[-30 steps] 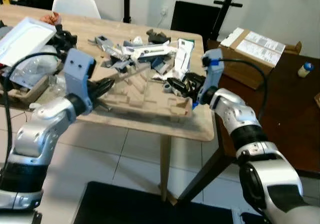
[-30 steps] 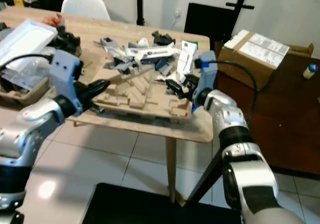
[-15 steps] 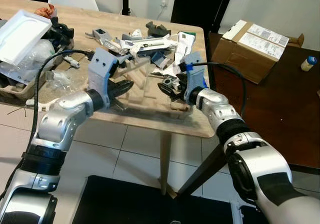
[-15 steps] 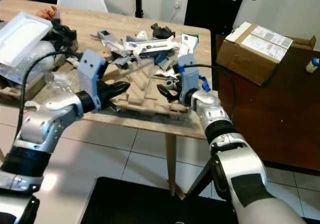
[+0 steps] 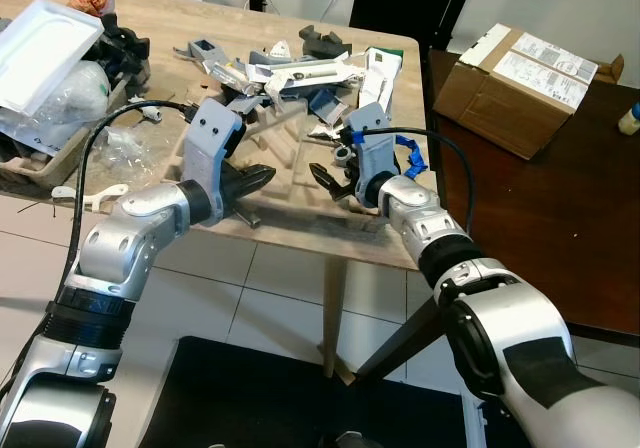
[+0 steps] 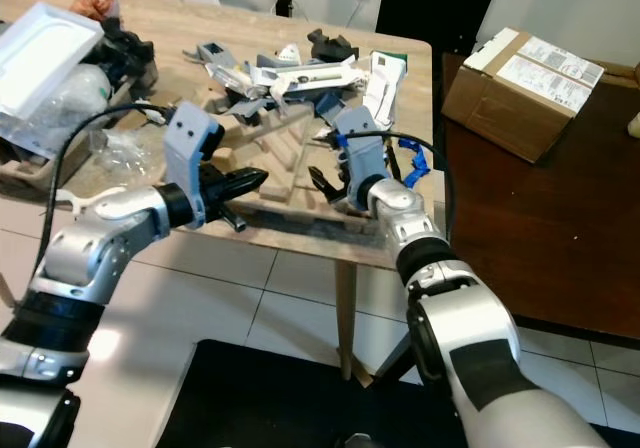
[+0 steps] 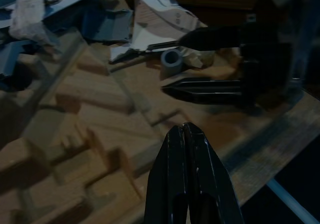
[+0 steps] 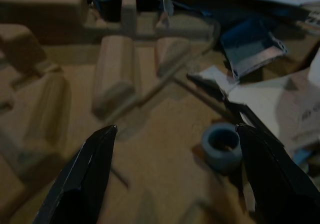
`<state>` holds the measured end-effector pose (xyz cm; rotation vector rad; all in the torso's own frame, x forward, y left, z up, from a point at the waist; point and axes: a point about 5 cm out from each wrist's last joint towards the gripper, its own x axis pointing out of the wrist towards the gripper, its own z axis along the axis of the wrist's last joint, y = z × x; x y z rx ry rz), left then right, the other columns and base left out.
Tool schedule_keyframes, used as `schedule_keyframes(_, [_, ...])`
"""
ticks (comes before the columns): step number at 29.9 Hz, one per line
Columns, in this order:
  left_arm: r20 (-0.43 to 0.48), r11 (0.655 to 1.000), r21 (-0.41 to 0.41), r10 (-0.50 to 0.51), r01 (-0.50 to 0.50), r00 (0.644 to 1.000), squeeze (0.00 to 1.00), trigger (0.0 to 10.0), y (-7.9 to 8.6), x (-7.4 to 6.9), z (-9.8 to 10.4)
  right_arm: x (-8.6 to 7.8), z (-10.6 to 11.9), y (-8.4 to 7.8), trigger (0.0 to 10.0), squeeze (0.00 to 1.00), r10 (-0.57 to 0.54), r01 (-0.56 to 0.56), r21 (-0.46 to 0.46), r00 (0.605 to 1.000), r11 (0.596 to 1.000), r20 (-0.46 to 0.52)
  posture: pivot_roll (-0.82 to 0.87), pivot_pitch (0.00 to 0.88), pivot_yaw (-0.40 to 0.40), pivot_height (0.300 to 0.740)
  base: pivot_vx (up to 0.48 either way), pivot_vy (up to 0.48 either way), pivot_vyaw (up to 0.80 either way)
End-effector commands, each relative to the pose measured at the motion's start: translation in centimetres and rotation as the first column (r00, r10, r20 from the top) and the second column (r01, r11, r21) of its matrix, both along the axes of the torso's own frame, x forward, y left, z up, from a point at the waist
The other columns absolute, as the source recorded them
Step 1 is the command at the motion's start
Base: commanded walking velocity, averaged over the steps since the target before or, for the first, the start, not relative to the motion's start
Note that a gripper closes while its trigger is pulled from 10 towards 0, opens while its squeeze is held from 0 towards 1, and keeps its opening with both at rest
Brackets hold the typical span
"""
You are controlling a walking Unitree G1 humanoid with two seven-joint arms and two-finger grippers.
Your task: Picking trash to rubbish bin
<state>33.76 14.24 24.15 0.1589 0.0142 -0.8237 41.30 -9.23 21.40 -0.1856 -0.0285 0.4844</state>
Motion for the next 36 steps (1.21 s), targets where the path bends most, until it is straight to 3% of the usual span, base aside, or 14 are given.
schedule_keyframes(1, [-0.011, 1.000, -0.001, -0.024, 0.024, 1.000, 0.00, 10.0, -0.2, -0.4, -0.1, 0.1, 0.1, 0.0, 10.0, 0.00, -0.013, 0.013, -0.002, 1.000, 1.000, 0.002, 0.11, 0.226, -0.085, 0.740, 0.000, 0.000, 0.00])
schedule_keyframes(14, [-0.014, 0.998, 0.015, -0.064, 0.065, 0.998, 0.00, 10.0, -0.4, -1.2, 0.6, 0.6, 0.4, -0.8, 10.0, 0.00, -0.146, 0.146, 0.003, 0.989, 0.989, -0.018, 0.15, 0.253, -0.097, 0.740, 0.000, 0.000, 0.00])
schedule_keyframes(27, [-0.027, 0.997, 0.029, -0.070, 0.071, 0.997, 0.00, 10.0, -0.3, -1.5, 0.5, 0.7, 0.3, -1.1, 10.0, 0.00, -0.186, 0.189, 0.040, 0.980, 0.981, -0.073, 0.18, 0.269, -0.103, 0.740, 0.000, 0.000, 0.00])
schedule_keyframes(28, [-0.029, 0.997, 0.030, -0.070, 0.071, 0.997, 0.00, 10.0, -0.3, -1.6, 0.5, 0.7, 0.3, -1.1, 9.1, 0.00, -0.183, 0.186, 0.036, 0.980, 0.982, -0.077, 0.18, 0.268, -0.104, 0.740, 0.000, 0.000, 0.00])
schedule_keyframes(29, [-0.030, 0.997, 0.031, -0.071, 0.071, 0.997, 0.00, 10.0, -0.3, -1.6, 0.5, 0.7, 0.2, -1.0, 5.5, 0.00, -0.181, 0.184, 0.032, 0.980, 0.982, -0.081, 0.18, 0.268, -0.104, 0.740, 0.000, 0.000, 0.00])
schedule_keyframes(31, [-0.030, 0.997, 0.032, -0.068, 0.069, 0.997, 0.00, 10.0, -0.2, -1.6, 0.5, 0.7, 0.1, -1.0, 1.7, 0.00, -0.176, 0.179, 0.032, 0.981, 0.983, -0.086, 0.18, 0.263, -0.105, 0.740, 0.000, 0.000, 0.00])
schedule_keyframes(33, [-0.030, 0.997, 0.032, -0.067, 0.068, 0.997, 0.00, 10.0, -0.2, -1.6, 0.5, 0.7, 0.1, -1.0, 1.7, 0.00, -0.175, 0.178, 0.033, 0.981, 0.983, -0.088, 0.18, 0.263, -0.105, 0.740, 0.000, 0.000, 0.00])
schedule_keyframes(34, [-0.030, 0.997, 0.032, -0.067, 0.068, 0.997, 0.00, 10.0, -0.2, -1.6, 0.5, 0.7, 0.1, -1.0, 0.0, 0.00, -0.174, 0.178, 0.034, 0.981, 0.983, -0.090, 0.18, 0.263, -0.105, 0.740, 0.000, 0.000, 0.00])
schedule_keyframes(36, [-0.030, 0.997, 0.032, -0.066, 0.067, 0.997, 0.00, 10.0, -0.1, -1.6, 0.5, 0.6, 0.0, -1.0, 0.0, 0.00, -0.175, 0.179, 0.034, 0.980, 0.983, -0.093, 0.17, 0.256, -0.106, 0.740, 0.000, 0.000, 0.00])
